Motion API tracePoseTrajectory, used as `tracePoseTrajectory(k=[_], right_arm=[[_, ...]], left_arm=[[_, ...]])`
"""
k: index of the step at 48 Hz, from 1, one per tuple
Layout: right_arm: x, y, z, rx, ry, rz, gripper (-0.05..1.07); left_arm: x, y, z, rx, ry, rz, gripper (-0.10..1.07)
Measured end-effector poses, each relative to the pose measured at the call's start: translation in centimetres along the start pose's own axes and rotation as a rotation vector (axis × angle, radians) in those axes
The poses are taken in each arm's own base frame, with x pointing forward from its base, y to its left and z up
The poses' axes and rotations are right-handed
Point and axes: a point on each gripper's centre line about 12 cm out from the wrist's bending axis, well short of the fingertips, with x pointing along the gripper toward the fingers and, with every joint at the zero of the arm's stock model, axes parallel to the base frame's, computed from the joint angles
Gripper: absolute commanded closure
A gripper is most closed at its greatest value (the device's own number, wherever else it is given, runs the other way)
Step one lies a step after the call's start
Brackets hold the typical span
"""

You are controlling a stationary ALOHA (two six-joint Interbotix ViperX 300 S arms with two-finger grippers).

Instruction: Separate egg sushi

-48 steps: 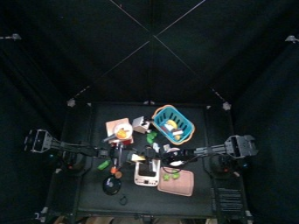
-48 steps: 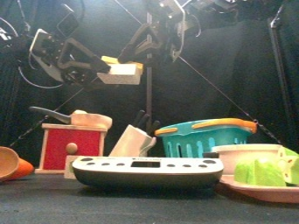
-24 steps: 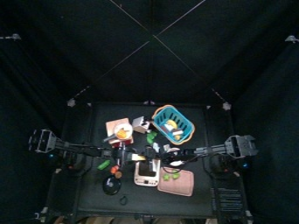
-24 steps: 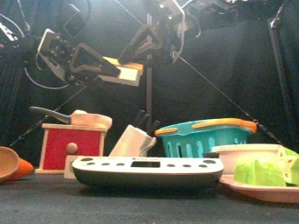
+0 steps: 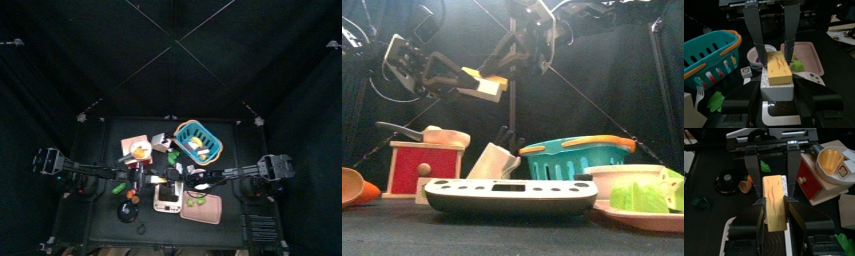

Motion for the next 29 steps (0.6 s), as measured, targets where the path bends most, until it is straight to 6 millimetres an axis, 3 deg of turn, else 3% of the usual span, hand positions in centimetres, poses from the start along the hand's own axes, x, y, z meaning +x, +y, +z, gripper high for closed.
tracePoseTrajectory(k=[29], right_arm=[[-0.61,-0.19,-0.22,0.015,0.001,-0.002,0.41]], left_arm=[[-0.49,0.40,0.25,0.001,-0.030,0.016,0.41]])
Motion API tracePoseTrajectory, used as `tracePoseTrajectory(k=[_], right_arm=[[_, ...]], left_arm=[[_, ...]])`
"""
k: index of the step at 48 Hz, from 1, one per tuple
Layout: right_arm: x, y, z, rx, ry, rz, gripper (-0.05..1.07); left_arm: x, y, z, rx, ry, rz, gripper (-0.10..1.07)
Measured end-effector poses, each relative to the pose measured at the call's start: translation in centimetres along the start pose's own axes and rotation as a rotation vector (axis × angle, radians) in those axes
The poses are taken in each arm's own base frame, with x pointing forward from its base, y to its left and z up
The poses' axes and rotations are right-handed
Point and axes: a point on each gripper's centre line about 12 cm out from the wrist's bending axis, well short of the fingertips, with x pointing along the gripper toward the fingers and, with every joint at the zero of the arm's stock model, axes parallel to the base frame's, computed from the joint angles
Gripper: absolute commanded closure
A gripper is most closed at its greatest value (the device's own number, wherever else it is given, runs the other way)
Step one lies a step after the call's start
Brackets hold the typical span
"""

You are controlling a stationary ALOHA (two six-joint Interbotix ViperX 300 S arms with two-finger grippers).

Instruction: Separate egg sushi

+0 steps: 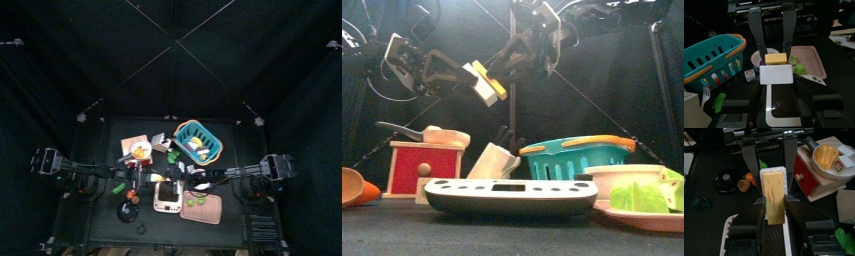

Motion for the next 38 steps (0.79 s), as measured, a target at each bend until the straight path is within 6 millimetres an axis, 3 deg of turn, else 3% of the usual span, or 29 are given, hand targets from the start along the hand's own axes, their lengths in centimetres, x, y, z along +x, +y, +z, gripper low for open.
tracePoseTrajectory(k=[18,38], right_arm=[[-0.3,-0.1,-1.0,0.020,0.024,-0.005,0.41],[-0.4,-0.1,-1.1,0.021,0.027,-0.005,0.41]], left_arm=[[-1.6,0.5,-0.3,-0.003,-0.003,0.022,0.41],[-1.7,0.5,-0.2,-0.003,-0.005,0.022,0.41]])
